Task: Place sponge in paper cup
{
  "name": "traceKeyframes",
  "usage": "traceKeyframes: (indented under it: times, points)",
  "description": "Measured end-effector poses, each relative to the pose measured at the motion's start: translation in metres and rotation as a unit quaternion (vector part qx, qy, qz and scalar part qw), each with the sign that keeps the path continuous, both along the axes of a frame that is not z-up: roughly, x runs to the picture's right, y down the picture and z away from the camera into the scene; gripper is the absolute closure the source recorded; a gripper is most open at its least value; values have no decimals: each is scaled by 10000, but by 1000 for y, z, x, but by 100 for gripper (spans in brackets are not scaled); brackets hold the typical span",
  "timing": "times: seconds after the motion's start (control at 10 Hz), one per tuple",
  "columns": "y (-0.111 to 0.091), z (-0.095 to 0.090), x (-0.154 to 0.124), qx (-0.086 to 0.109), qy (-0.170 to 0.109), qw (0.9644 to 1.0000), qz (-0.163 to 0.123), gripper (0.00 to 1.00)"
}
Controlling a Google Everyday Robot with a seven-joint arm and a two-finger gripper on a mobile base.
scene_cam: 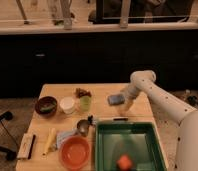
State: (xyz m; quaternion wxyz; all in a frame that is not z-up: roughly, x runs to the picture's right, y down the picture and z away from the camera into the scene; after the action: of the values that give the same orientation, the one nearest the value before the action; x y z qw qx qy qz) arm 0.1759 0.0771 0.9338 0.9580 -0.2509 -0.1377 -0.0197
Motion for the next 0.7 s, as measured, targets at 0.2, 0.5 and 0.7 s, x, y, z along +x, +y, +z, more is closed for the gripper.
traceKeyframes:
  times: [0.2,0.5,0.7]
  points:
    - [-1,3,-9,37,-95,9999,-133,20]
    - [-3,9,-19,10,-218,9994,-255,20]
    - [-4,15,-22,-41,-256,9992,-289,20]
